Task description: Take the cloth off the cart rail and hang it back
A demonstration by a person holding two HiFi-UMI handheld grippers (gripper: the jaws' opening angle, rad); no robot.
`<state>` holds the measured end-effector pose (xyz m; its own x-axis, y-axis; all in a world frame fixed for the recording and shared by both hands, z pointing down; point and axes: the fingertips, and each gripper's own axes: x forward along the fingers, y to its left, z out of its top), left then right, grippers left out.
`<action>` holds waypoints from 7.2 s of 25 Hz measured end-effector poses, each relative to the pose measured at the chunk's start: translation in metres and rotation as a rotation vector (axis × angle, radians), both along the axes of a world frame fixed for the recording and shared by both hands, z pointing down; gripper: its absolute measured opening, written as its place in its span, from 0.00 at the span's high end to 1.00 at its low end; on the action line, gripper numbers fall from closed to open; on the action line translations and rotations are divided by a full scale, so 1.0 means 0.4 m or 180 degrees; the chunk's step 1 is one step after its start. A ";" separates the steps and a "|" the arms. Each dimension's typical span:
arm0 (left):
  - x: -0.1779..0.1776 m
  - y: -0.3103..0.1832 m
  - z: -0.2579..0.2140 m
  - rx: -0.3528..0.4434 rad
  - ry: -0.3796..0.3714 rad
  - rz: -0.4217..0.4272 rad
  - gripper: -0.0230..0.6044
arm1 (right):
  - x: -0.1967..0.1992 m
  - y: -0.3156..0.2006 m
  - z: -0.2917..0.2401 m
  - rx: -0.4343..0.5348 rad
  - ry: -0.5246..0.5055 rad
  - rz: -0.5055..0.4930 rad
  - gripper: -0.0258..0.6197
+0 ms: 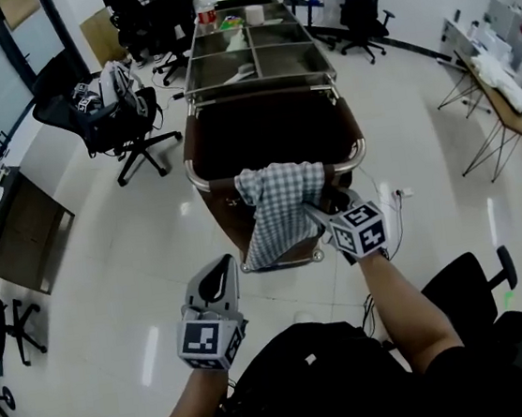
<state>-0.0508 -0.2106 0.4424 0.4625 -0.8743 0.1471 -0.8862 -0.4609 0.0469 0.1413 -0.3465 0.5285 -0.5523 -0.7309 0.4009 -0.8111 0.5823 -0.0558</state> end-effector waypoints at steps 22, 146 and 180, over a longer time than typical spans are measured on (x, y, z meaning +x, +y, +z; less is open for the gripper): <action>-0.012 0.029 0.002 -0.0056 -0.0025 -0.0075 0.96 | -0.202 0.113 0.005 -0.0093 -0.0224 -0.0644 0.92; -0.173 0.009 -0.260 0.0642 0.0128 -0.0114 0.96 | -0.162 0.254 -0.877 0.1783 -0.0903 -0.0695 0.93; -0.072 -0.371 -0.232 0.0433 -0.0126 -0.0563 0.96 | -0.104 -0.471 -0.354 0.0220 0.0188 -0.0848 0.78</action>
<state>-0.0796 -0.3591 0.3498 0.2965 -0.9543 0.0375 -0.9537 -0.2979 -0.0415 0.0996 -0.5347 0.3870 -0.7058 -0.5898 0.3924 -0.6295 0.7763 0.0344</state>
